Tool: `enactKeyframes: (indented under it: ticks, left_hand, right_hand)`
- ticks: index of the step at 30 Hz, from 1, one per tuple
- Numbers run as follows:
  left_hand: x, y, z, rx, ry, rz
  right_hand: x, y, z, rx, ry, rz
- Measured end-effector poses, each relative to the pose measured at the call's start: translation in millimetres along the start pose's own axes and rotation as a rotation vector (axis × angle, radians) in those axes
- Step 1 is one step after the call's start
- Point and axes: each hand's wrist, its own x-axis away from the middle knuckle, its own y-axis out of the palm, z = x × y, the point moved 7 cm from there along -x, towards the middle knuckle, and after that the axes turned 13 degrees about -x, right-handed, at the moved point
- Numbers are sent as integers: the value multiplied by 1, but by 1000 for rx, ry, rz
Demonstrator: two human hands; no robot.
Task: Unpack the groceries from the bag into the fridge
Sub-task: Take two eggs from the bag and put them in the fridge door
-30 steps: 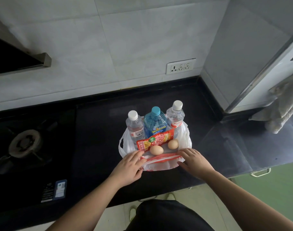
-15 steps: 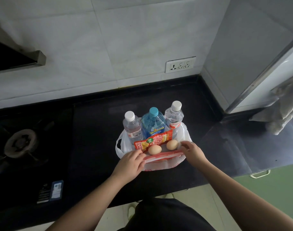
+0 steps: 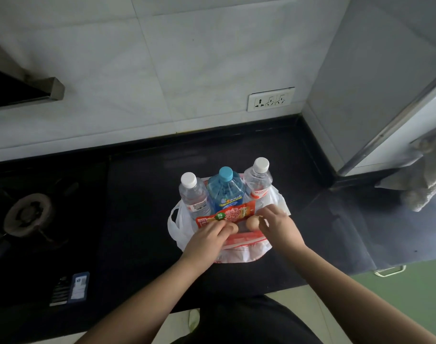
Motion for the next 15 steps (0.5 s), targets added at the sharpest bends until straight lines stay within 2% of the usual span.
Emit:
enactKeyframes:
  ticks: [2,4,15]
  left_hand:
    - [-1,6,3,-14,-3,-60]
    - [-2,10,6,-44,-12,-86]
    - [-13,19,19,-262,-104,-183]
  right_hand:
    - [1,15,-6,109,-170,-60]
    - [2,27,-5,190,-259,-134]
    - [7,43,26,392,-156,-382]
